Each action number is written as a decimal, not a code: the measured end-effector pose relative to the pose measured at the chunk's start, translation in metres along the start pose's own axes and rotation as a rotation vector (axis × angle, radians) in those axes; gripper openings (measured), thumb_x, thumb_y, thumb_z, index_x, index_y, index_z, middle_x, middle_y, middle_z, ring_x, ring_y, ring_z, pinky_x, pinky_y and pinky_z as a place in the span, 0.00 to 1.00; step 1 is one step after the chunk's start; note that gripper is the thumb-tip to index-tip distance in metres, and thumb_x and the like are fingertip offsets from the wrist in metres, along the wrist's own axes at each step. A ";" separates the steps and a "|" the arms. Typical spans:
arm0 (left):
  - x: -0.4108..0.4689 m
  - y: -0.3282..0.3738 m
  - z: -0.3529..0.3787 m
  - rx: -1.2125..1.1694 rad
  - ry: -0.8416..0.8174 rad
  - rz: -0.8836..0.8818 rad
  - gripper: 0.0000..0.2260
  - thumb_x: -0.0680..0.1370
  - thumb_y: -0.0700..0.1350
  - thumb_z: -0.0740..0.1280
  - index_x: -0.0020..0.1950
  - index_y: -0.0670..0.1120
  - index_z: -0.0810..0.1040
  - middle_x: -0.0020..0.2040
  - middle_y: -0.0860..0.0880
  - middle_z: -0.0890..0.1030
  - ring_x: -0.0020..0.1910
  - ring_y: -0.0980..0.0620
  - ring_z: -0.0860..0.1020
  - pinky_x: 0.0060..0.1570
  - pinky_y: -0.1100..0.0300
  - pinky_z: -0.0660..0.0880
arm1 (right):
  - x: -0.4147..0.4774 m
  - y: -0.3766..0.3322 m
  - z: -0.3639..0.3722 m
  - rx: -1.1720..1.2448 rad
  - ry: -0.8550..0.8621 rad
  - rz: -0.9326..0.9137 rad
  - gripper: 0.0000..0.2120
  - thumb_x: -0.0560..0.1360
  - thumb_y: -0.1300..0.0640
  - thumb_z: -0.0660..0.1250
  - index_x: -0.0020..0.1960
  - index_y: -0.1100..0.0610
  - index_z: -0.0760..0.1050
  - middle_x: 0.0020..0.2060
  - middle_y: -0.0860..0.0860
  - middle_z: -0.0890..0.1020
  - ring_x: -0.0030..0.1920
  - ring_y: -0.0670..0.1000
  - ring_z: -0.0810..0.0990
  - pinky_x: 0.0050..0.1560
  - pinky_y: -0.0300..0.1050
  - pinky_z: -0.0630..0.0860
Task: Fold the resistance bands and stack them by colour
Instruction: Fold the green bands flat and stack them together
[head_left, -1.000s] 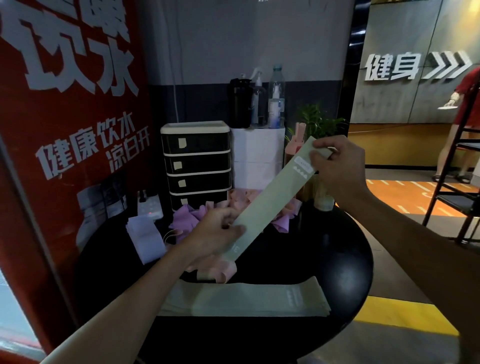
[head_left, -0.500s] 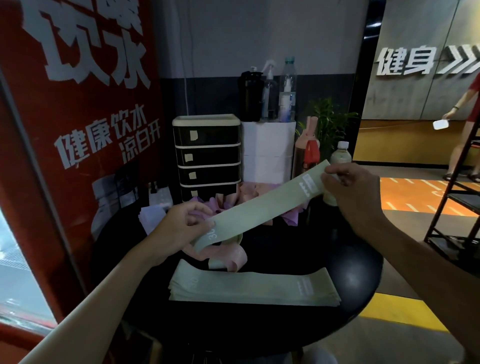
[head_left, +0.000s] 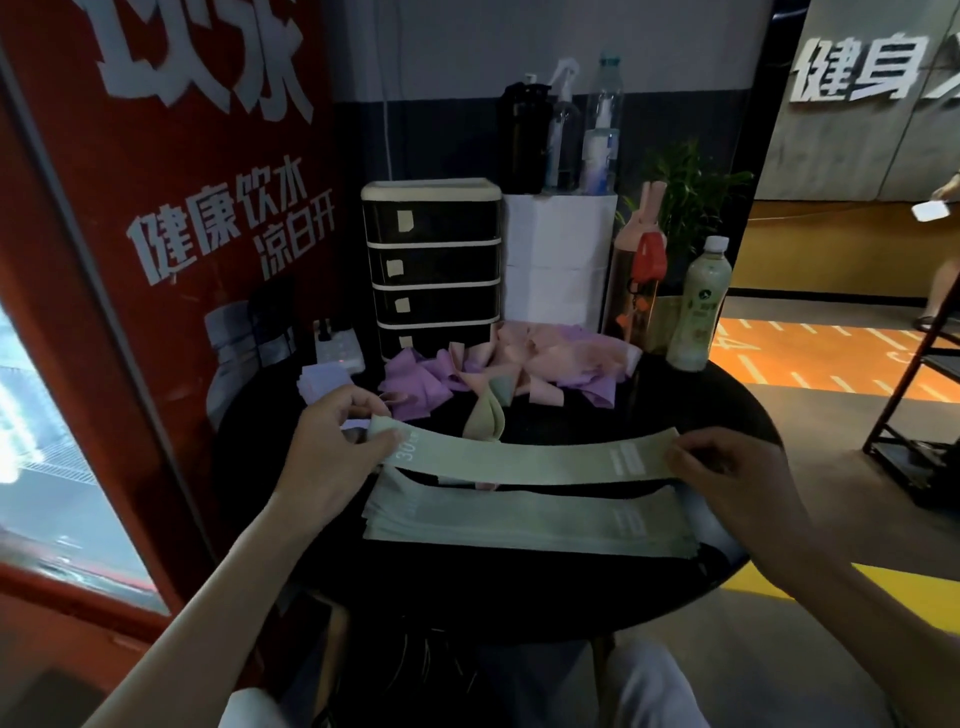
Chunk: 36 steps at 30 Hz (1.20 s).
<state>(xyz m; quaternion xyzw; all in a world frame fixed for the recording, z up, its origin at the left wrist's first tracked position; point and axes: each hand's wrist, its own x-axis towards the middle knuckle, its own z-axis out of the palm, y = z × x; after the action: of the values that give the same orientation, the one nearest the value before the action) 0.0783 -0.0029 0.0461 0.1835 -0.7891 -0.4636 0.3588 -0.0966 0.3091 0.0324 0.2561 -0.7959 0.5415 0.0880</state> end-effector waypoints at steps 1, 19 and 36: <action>-0.004 -0.004 0.001 0.019 0.007 0.007 0.08 0.73 0.34 0.74 0.45 0.44 0.78 0.43 0.38 0.81 0.39 0.37 0.80 0.39 0.46 0.79 | -0.005 0.003 0.001 -0.012 -0.007 0.008 0.08 0.73 0.65 0.72 0.39 0.53 0.80 0.37 0.50 0.83 0.35 0.40 0.77 0.39 0.37 0.73; -0.036 -0.033 0.016 0.138 0.052 0.121 0.11 0.73 0.33 0.72 0.42 0.48 0.78 0.53 0.54 0.81 0.50 0.56 0.79 0.50 0.65 0.73 | -0.039 0.021 0.009 -0.107 -0.040 -0.076 0.13 0.72 0.67 0.71 0.38 0.50 0.78 0.37 0.46 0.80 0.43 0.41 0.77 0.38 0.28 0.68; -0.039 -0.042 0.018 0.197 0.063 0.214 0.17 0.72 0.27 0.70 0.42 0.50 0.79 0.55 0.56 0.72 0.53 0.69 0.73 0.52 0.79 0.65 | -0.043 0.033 0.010 -0.142 -0.049 -0.095 0.09 0.72 0.65 0.70 0.39 0.52 0.78 0.42 0.49 0.76 0.46 0.47 0.75 0.41 0.29 0.67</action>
<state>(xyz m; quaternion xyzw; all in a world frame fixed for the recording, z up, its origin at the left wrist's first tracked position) 0.0895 0.0113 -0.0111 0.1471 -0.8342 -0.3370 0.4111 -0.0753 0.3232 -0.0163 0.3000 -0.8212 0.4724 0.1121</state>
